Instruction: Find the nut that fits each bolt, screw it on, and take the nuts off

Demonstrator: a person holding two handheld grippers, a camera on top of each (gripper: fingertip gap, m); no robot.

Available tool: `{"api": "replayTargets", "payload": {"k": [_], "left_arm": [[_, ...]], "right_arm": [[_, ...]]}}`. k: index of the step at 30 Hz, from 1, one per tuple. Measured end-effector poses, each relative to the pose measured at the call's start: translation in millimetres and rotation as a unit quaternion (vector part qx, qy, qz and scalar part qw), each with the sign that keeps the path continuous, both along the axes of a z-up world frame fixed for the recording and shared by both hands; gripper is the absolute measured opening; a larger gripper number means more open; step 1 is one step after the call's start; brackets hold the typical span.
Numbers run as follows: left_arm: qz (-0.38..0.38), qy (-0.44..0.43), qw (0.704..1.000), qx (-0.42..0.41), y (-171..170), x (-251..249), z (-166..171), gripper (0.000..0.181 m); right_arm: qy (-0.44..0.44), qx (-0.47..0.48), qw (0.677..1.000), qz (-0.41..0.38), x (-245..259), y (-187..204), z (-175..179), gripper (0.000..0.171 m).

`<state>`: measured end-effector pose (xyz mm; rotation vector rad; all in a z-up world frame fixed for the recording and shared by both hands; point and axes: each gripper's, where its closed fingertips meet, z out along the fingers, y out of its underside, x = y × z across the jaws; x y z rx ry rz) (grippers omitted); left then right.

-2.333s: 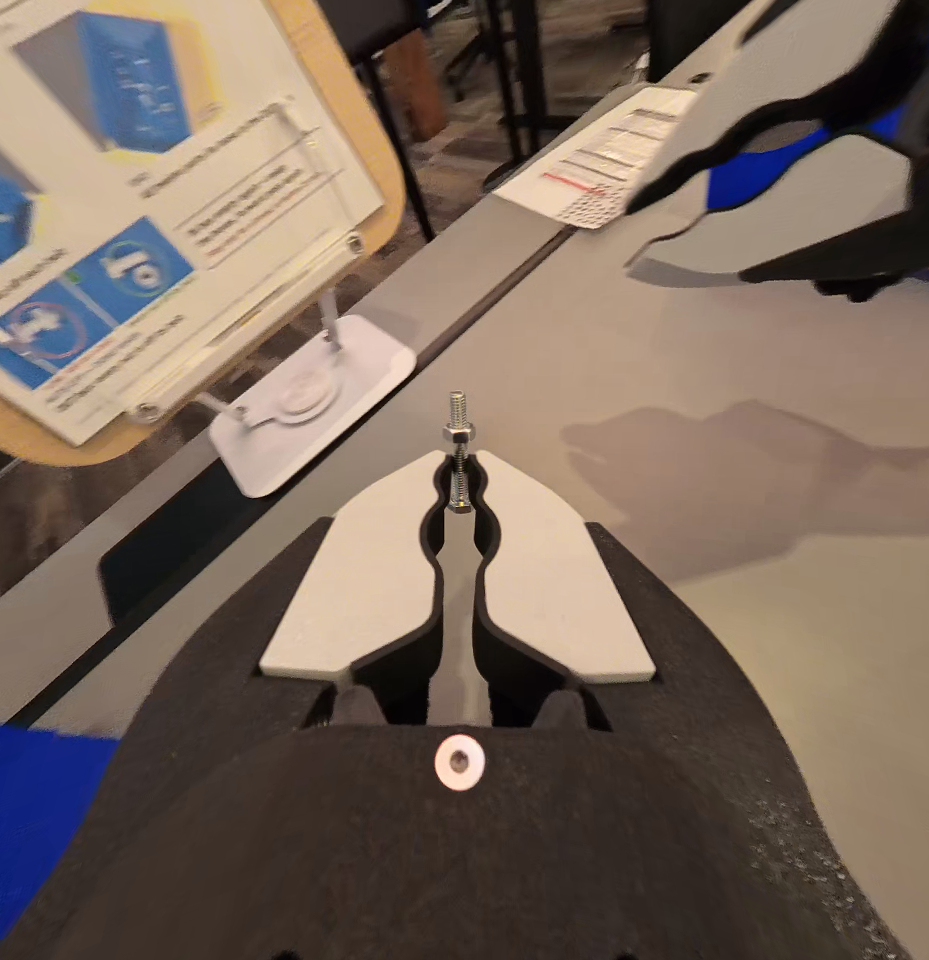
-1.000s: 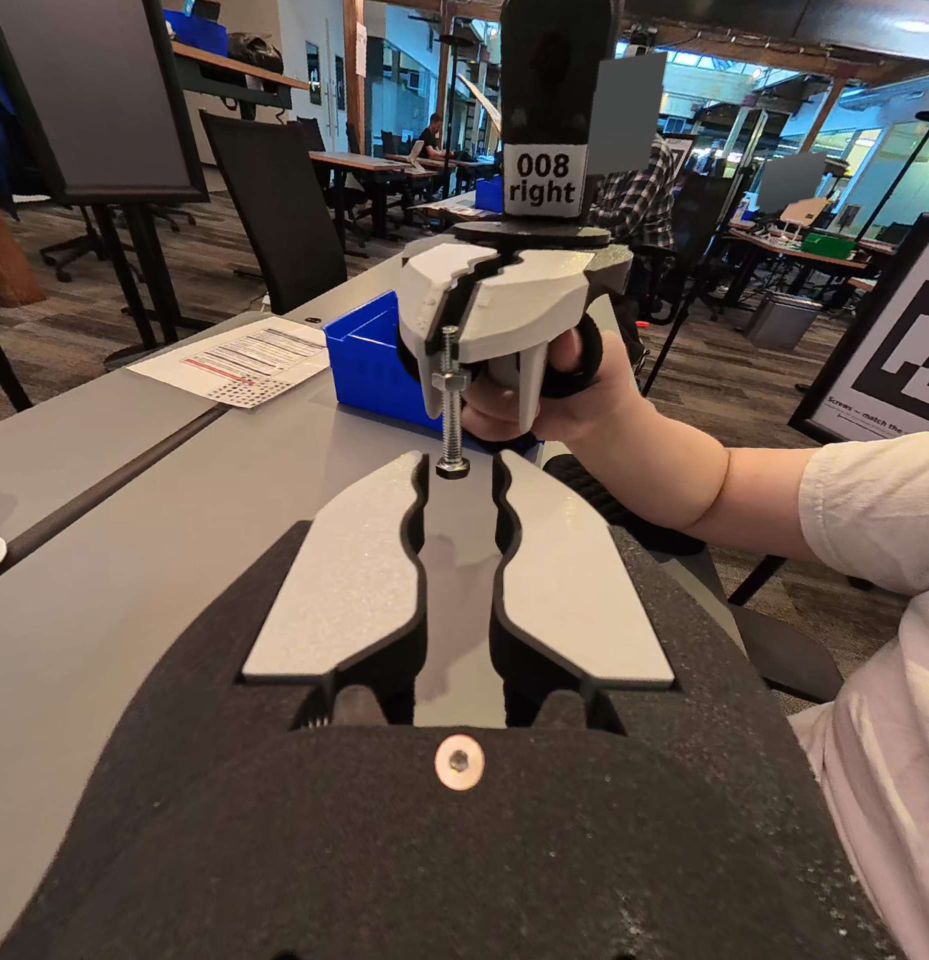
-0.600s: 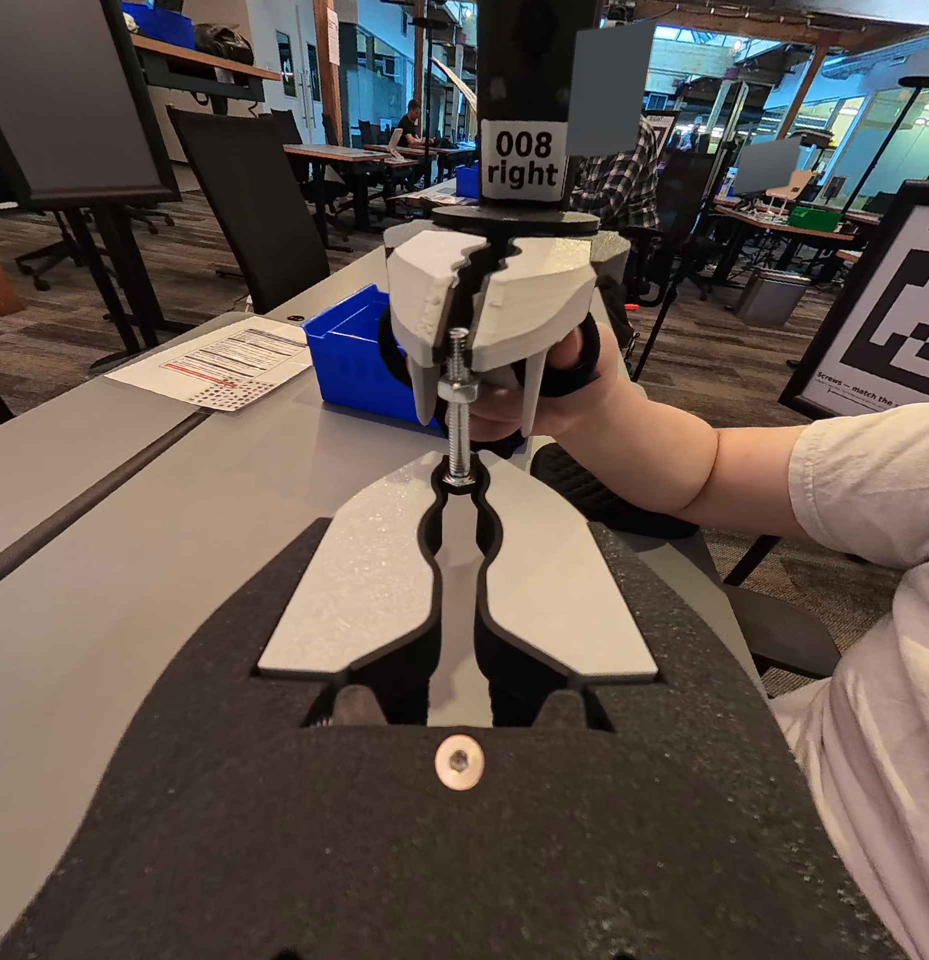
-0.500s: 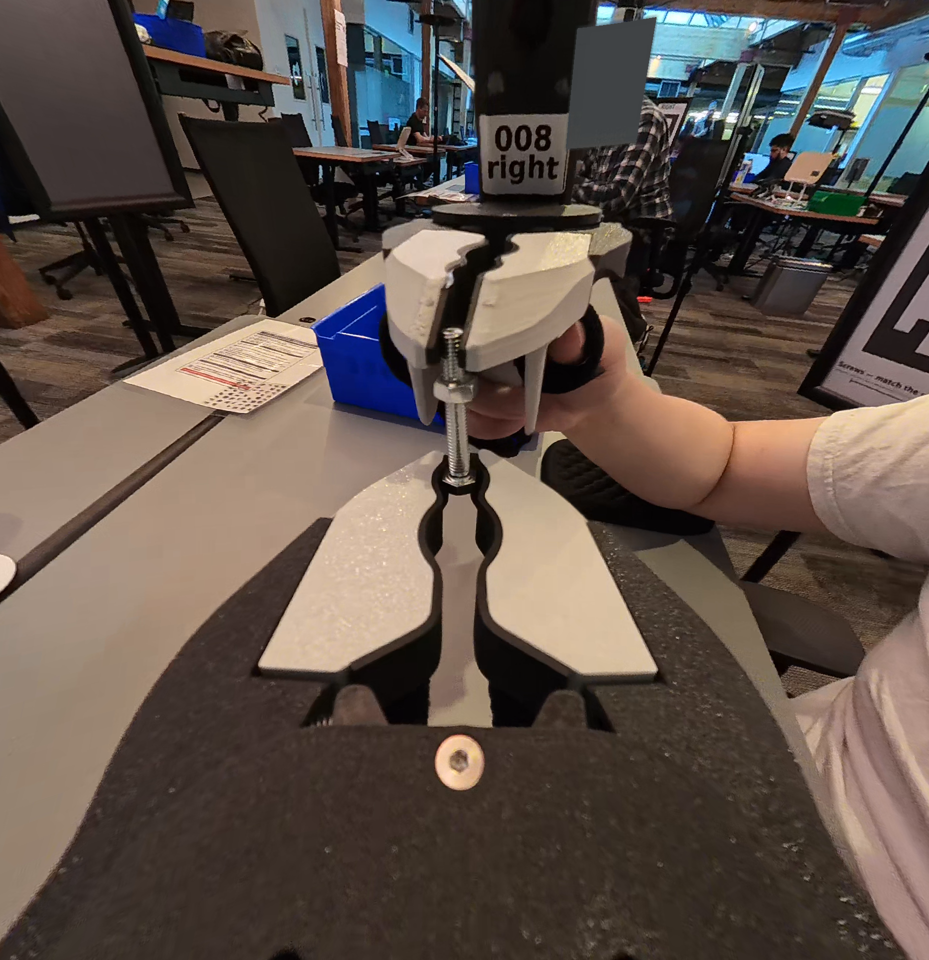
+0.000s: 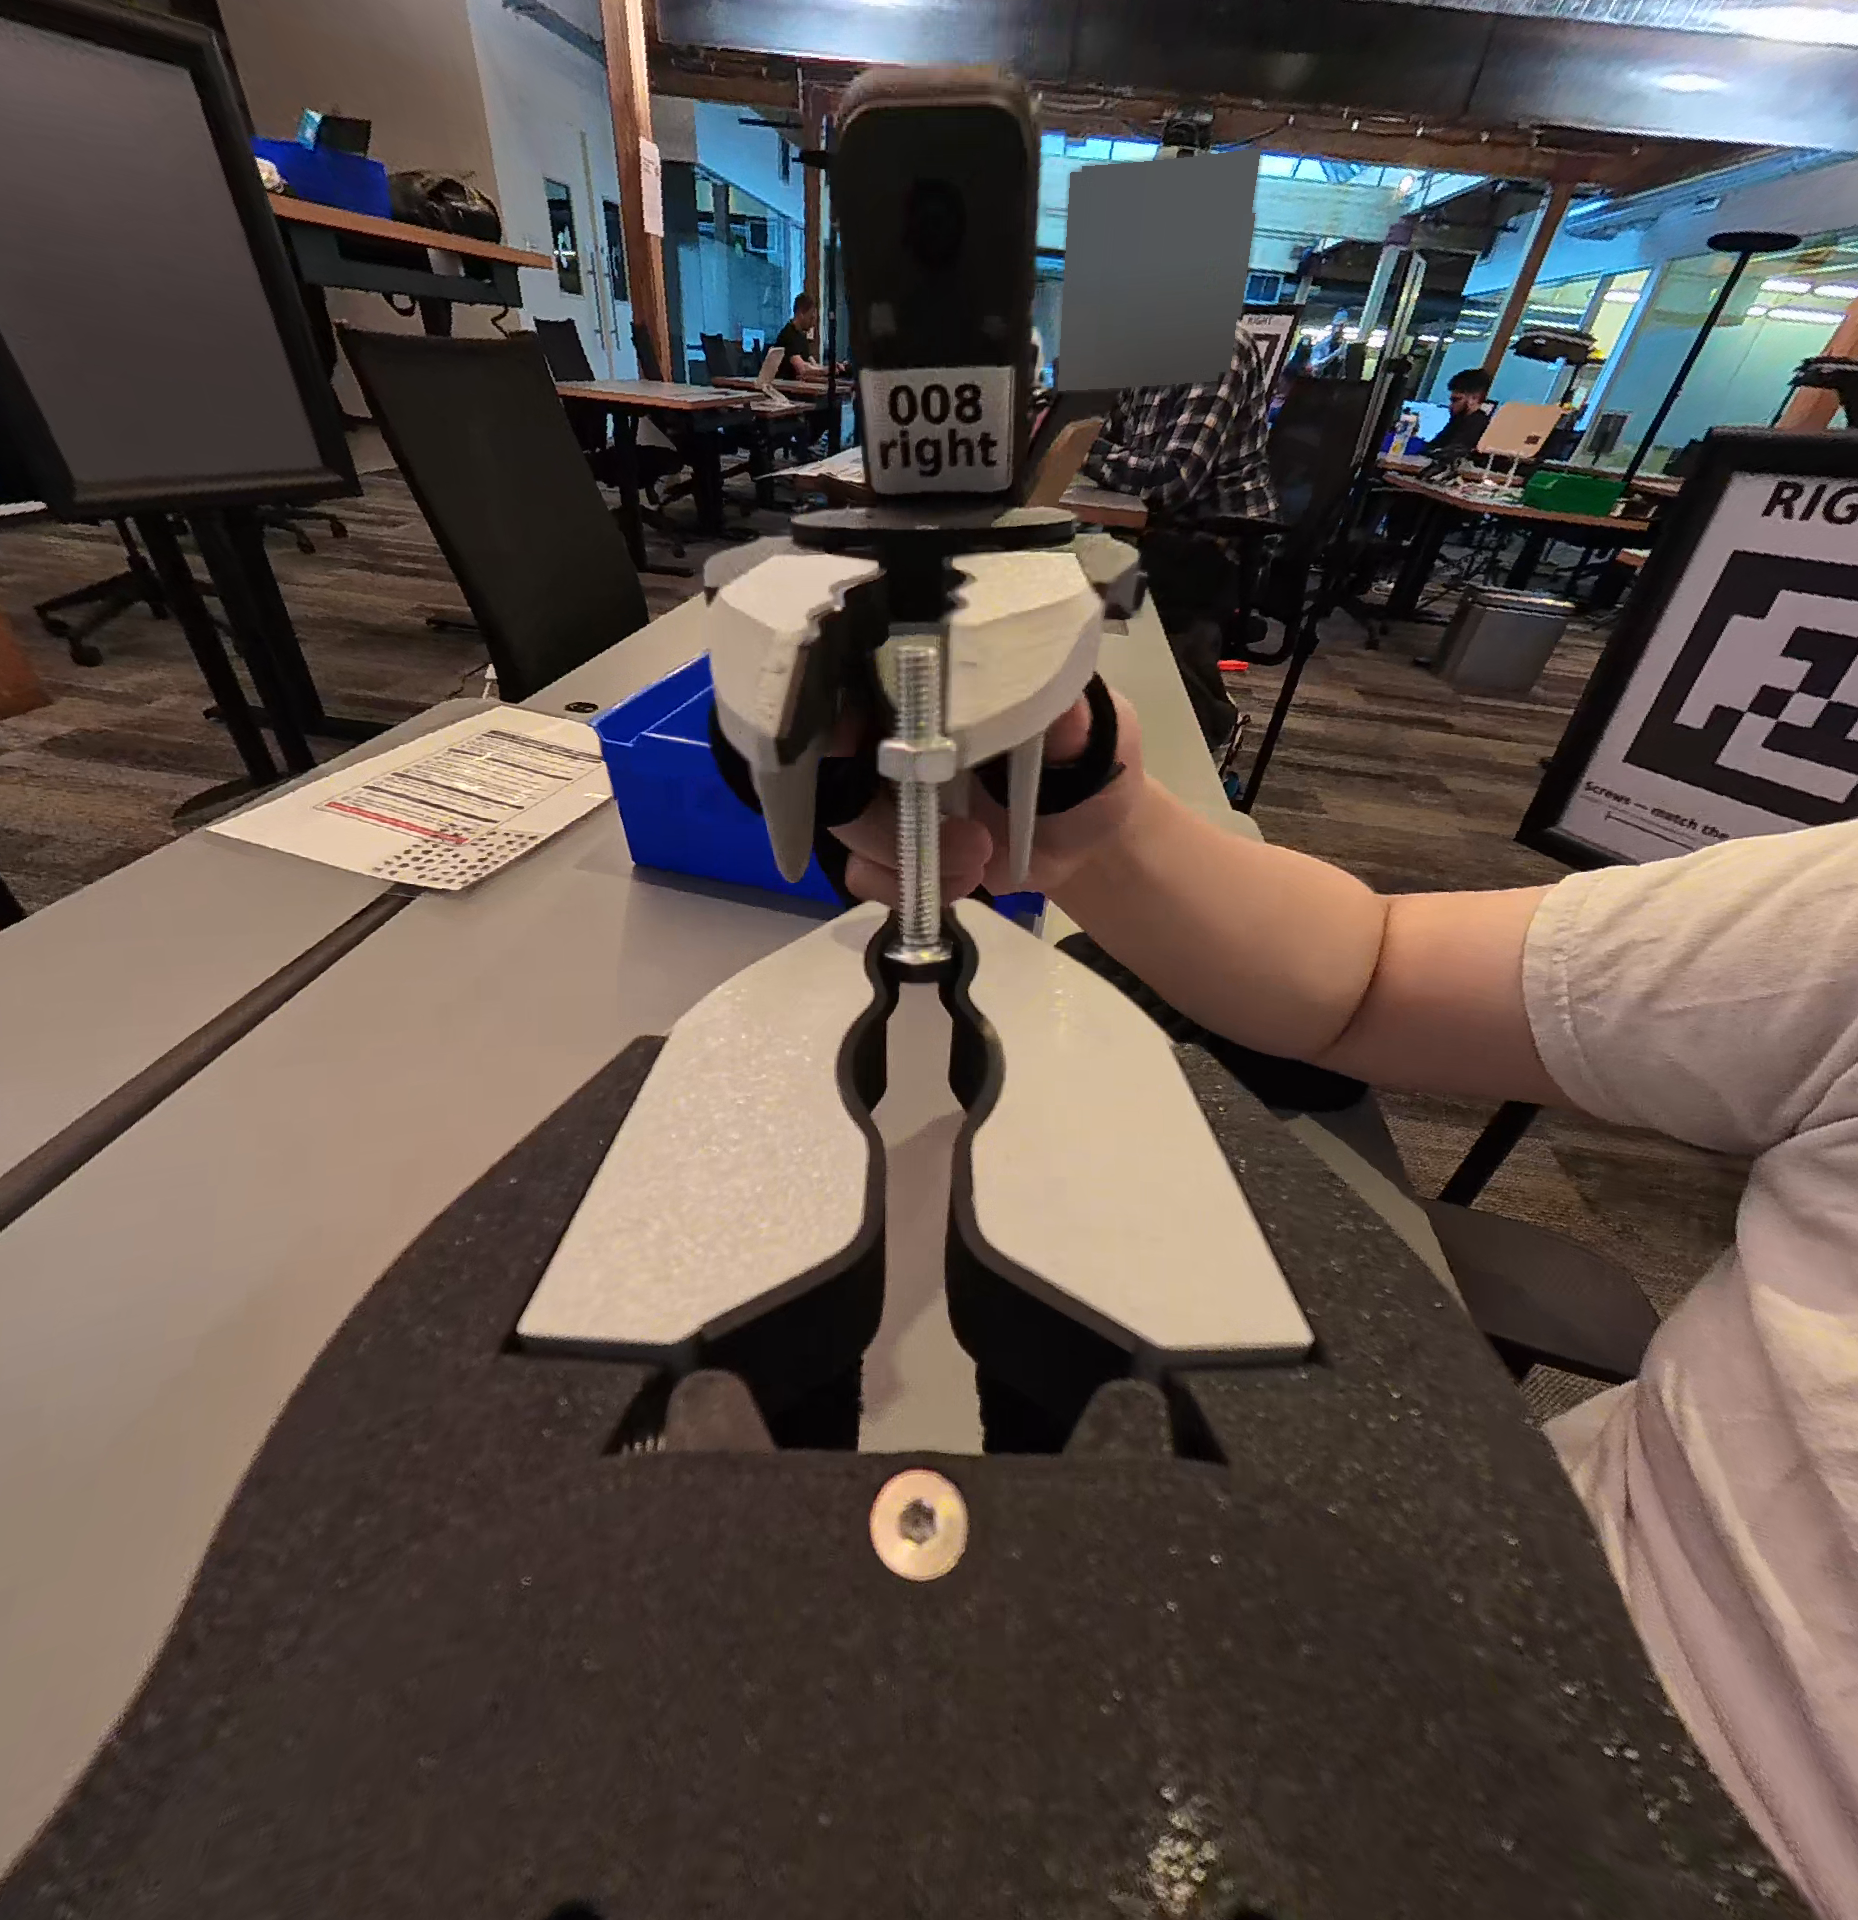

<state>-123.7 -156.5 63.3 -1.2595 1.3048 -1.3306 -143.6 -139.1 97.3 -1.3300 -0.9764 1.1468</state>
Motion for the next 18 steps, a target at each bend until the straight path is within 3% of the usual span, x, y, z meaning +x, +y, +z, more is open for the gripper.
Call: {"api": "replayTargets", "payload": {"k": [6,8,18], "left_arm": [[-0.006,0.000,1.000,0.005,-4.5,1.2,-0.1,0.006],[-0.006,-0.003,1.000,0.010,-5.9,1.8,0.2,0.006],[-0.017,0.019,1.000,0.016,-12.4,2.9,-4.8,0.007]], "right_arm": [[0.007,-0.001,0.999,0.037,-10.3,-12.7,2.0,0.019],[0.012,0.003,0.999,0.037,-12.3,-14.2,3.8,0.010],[-0.012,0.014,0.999,0.037,-14.6,-17.6,0.4,0.009]]}}
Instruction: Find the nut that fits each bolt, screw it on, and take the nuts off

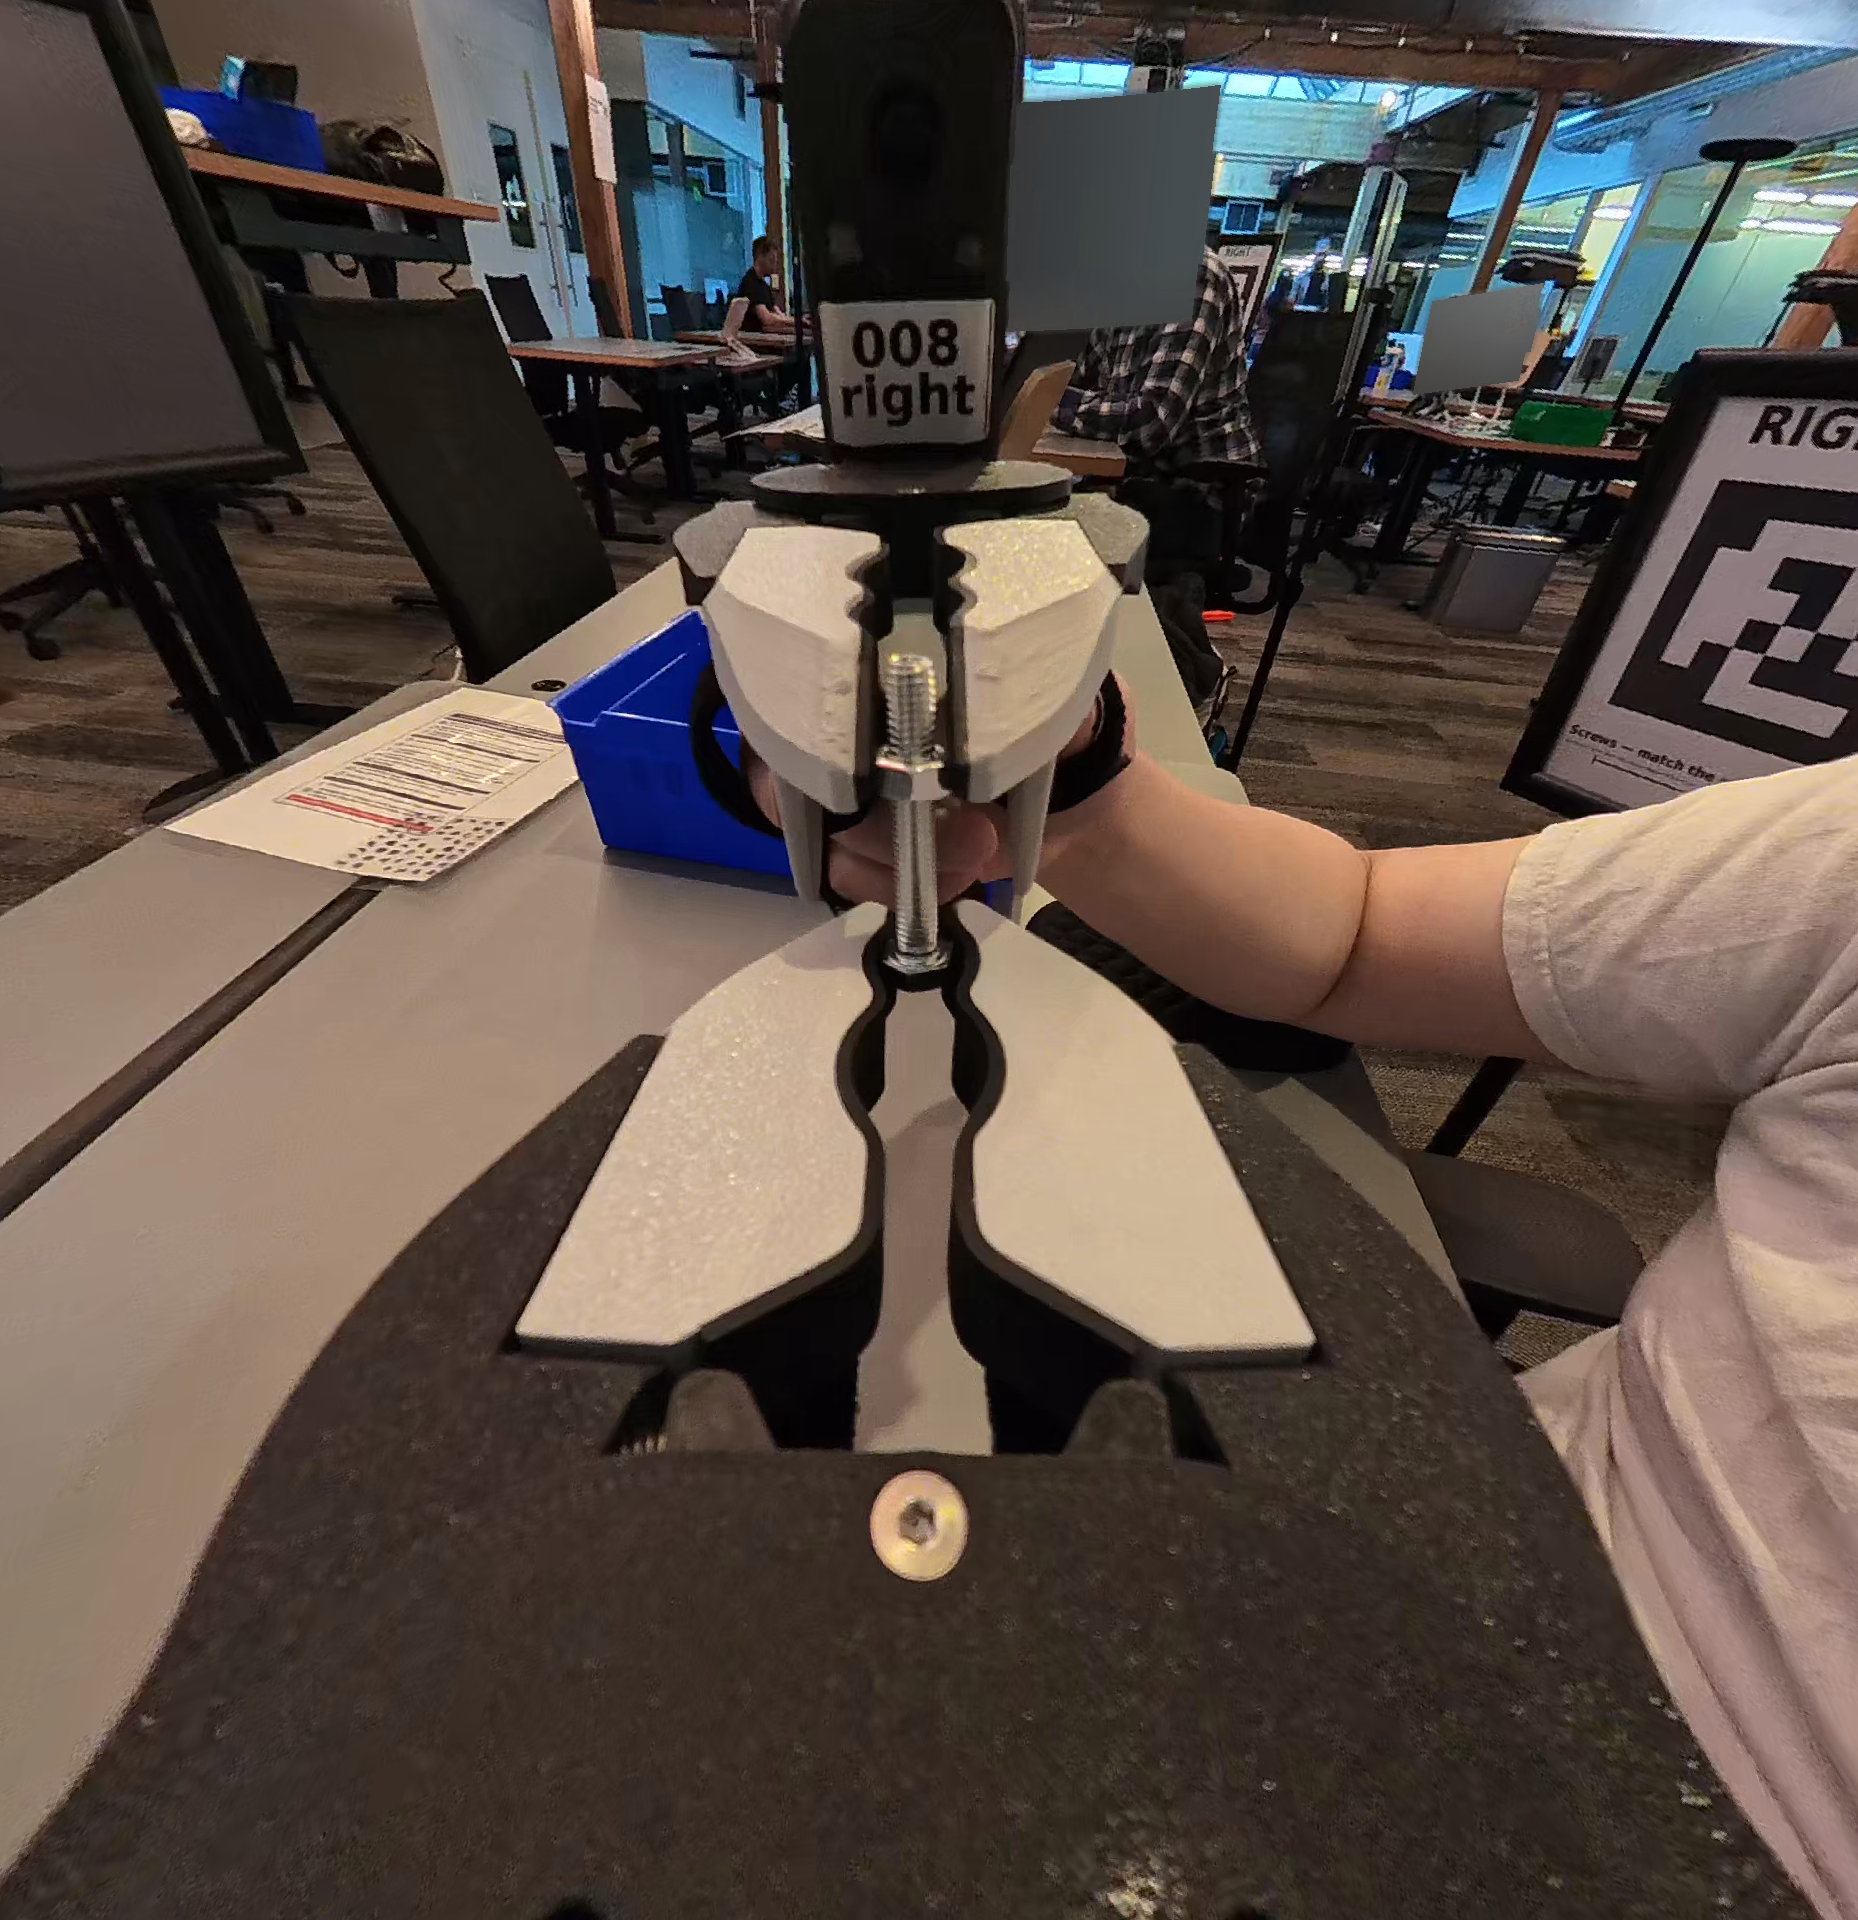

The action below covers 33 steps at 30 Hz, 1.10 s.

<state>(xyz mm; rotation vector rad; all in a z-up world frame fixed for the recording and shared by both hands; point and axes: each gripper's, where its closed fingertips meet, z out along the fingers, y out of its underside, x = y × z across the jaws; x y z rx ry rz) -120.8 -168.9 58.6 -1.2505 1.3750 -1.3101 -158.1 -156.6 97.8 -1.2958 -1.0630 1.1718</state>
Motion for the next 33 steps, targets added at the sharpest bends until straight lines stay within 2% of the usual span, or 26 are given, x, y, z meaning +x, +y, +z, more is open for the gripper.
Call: {"api": "replayTargets", "payload": {"k": [2,4,13,15,16,24,27,31,33], "left_arm": [[-0.011,-0.002,1.000,-0.001,-3.0,-1.0,0.3,0.016],[-0.008,-0.010,1.000,-0.004,-1.7,-1.4,2.0,0.006],[0.006,-0.009,1.000,0.015,1.3,-1.7,1.1,0.005],[0.010,-0.014,1.000,0.008,3.2,-2.7,3.0,0.005],[0.011,-0.016,1.000,0.007,4.2,-3.2,3.9,0.005],[-0.012,-0.025,1.000,0.009,-5.5,-5.0,9.1,0.005],[-0.011,-0.020,1.000,0.010,-6.2,-3.8,7.0,0.005],[-0.024,-0.029,0.999,0.000,-10.1,-4.2,9.5,0.005],[-0.028,-0.030,0.999,-0.002,-11.7,-4.7,10.8,0.005]], "right_arm": [[0.007,-0.004,1.000,0.004,-0.2,-0.9,1.7,0.009],[0.004,-0.003,1.000,0.007,-0.7,-1.3,0.5,0.010],[0.006,0.001,1.000,0.007,-0.6,-0.9,0.1,0.010],[0.005,0.006,1.000,-0.008,0.6,2.6,0.3,0.023],[0.004,0.007,1.000,-0.012,1.3,3.7,0.3,0.023],[0.032,-0.017,0.999,0.000,10.6,6.6,4.7,0.014],[0.043,-0.014,0.998,0.040,4.6,-8.9,11.3,0.016],[0.001,0.012,1.000,0.014,-2.4,-6.4,1.6,0.018],[0.021,-0.006,0.999,0.032,3.7,-6.5,4.2,0.017]]}}
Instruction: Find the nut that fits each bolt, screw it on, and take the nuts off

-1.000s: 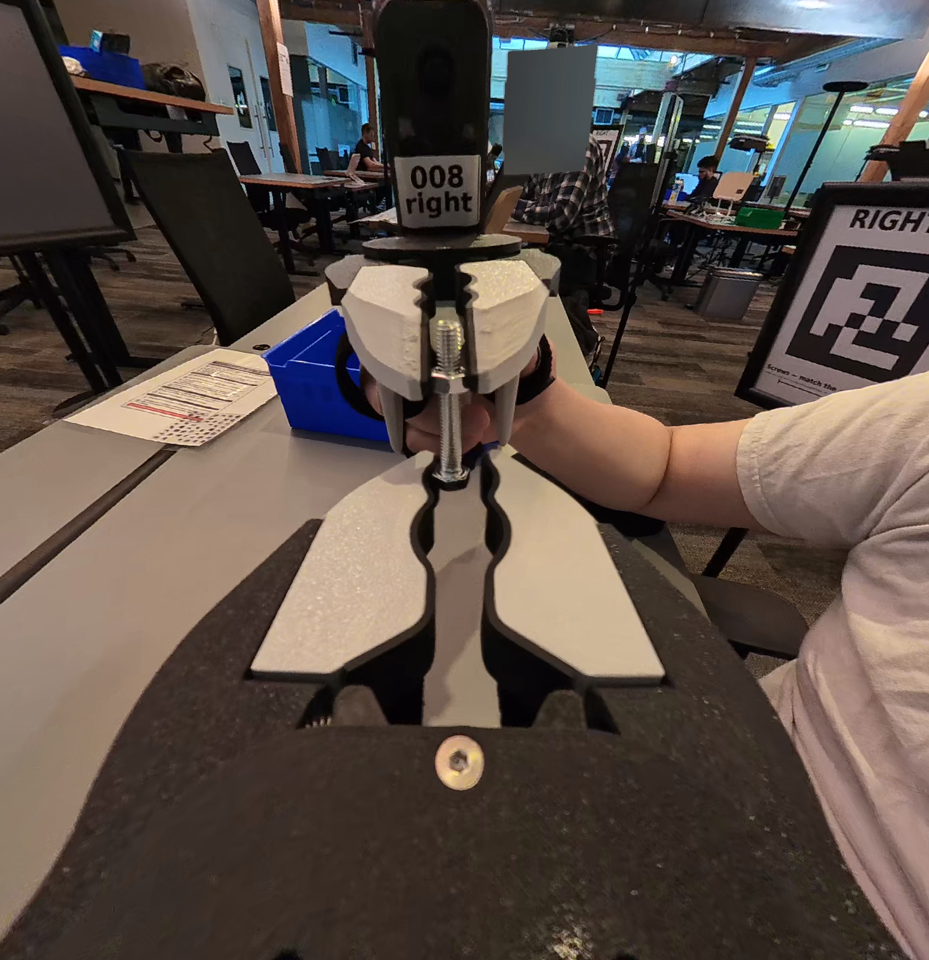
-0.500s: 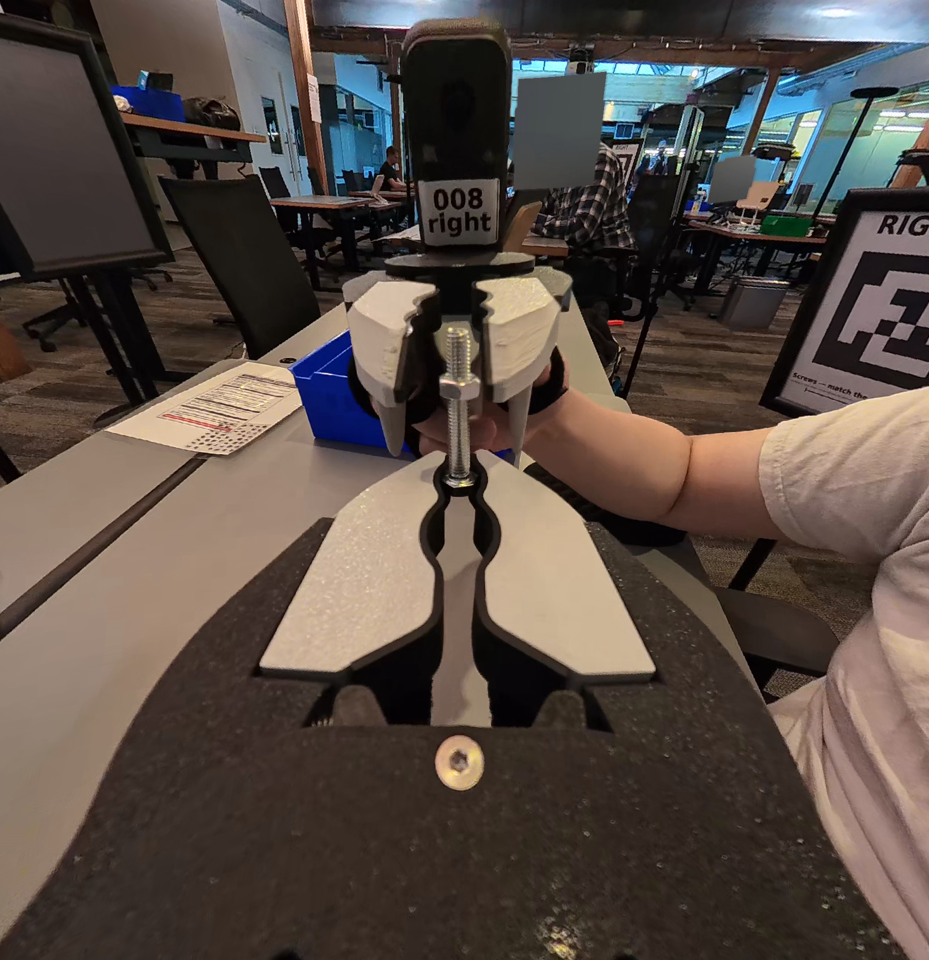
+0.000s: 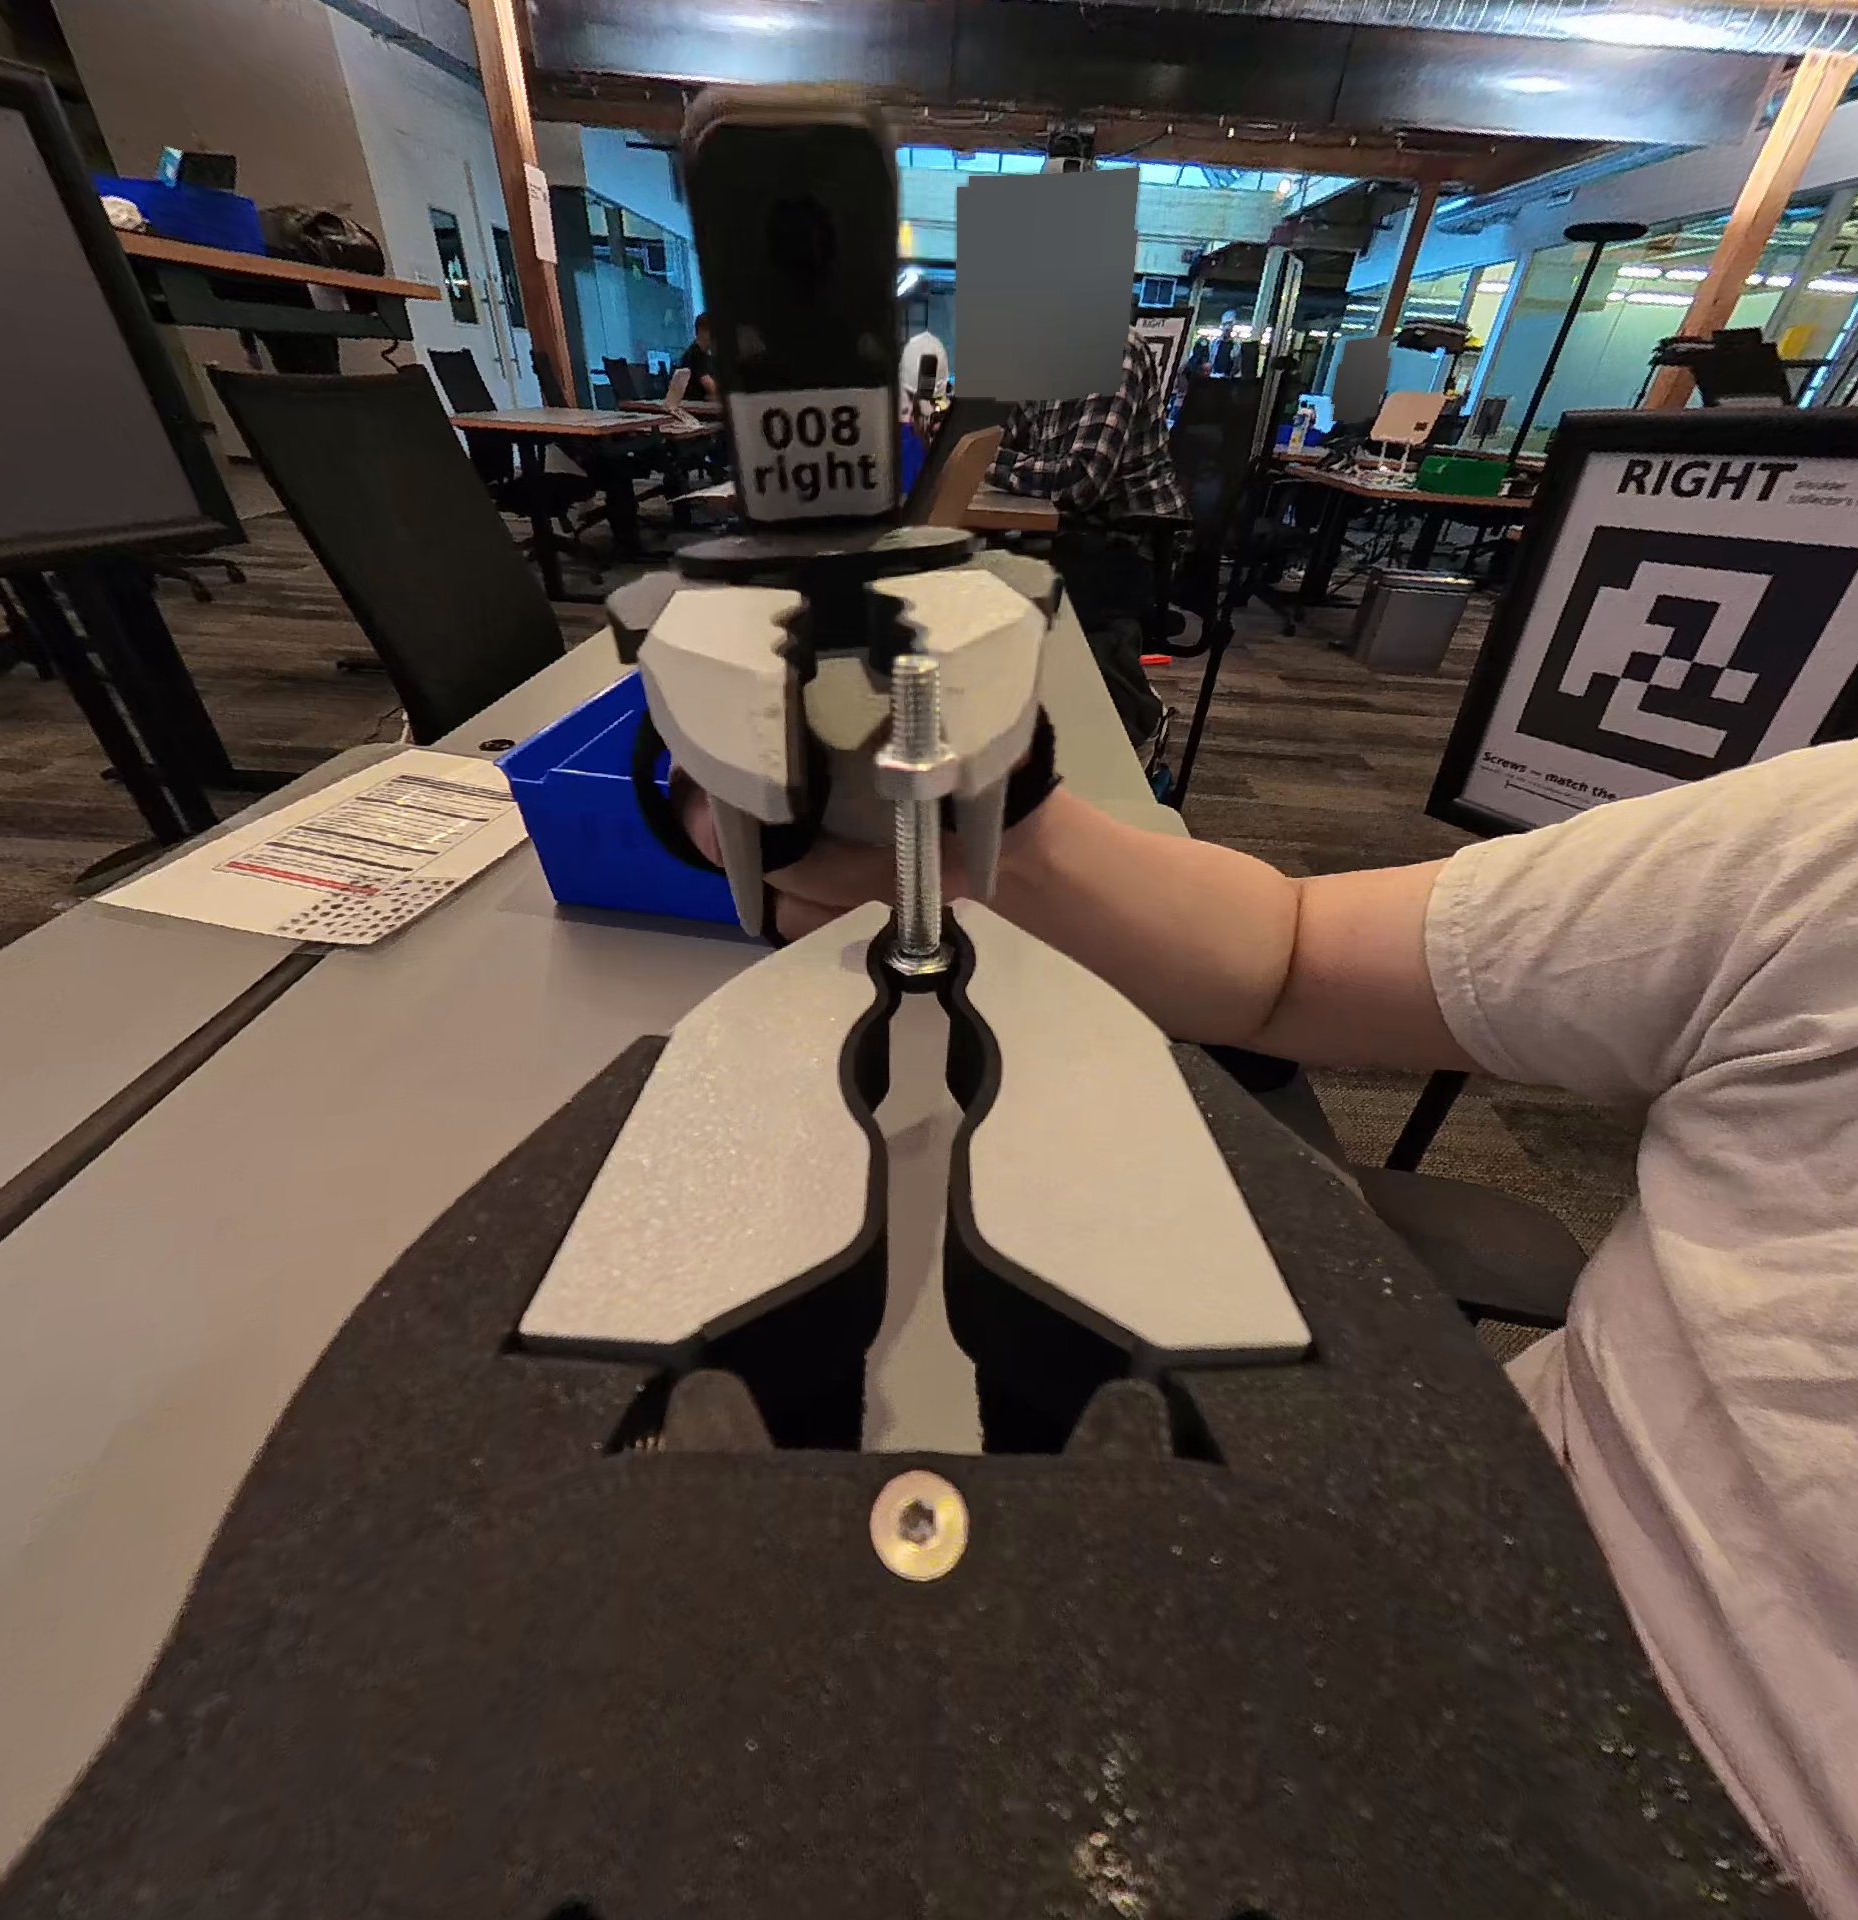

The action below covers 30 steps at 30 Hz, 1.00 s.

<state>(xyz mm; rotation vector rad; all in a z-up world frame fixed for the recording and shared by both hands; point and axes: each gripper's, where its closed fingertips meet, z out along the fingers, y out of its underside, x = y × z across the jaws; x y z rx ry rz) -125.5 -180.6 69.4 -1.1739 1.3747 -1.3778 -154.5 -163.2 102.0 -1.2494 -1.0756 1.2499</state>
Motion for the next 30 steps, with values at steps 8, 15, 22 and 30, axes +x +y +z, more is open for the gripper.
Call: {"api": "replayTargets", "payload": {"k": [8,15,22,30], "left_arm": [[-0.006,0.000,1.000,-0.006,-2.4,0.6,-0.1,0.005],[-0.010,-0.001,1.000,-0.006,-5.5,0.1,1.7,0.005],[-0.020,-0.002,1.000,-0.011,-9.2,0.7,1.5,0.005],[-0.020,-0.005,1.000,-0.014,-9.2,-0.3,3.5,0.004]], "right_arm": [[0.022,-0.010,0.999,0.025,-1.0,-8.4,8.3,0.019],[0.044,-0.035,0.998,0.009,14.6,5.1,10.4,0.014],[0.001,0.010,1.000,0.014,-7.1,-9.6,3.5,0.020],[0.036,-0.016,0.999,0.029,4.7,-7.3,11.6,0.017]]}}
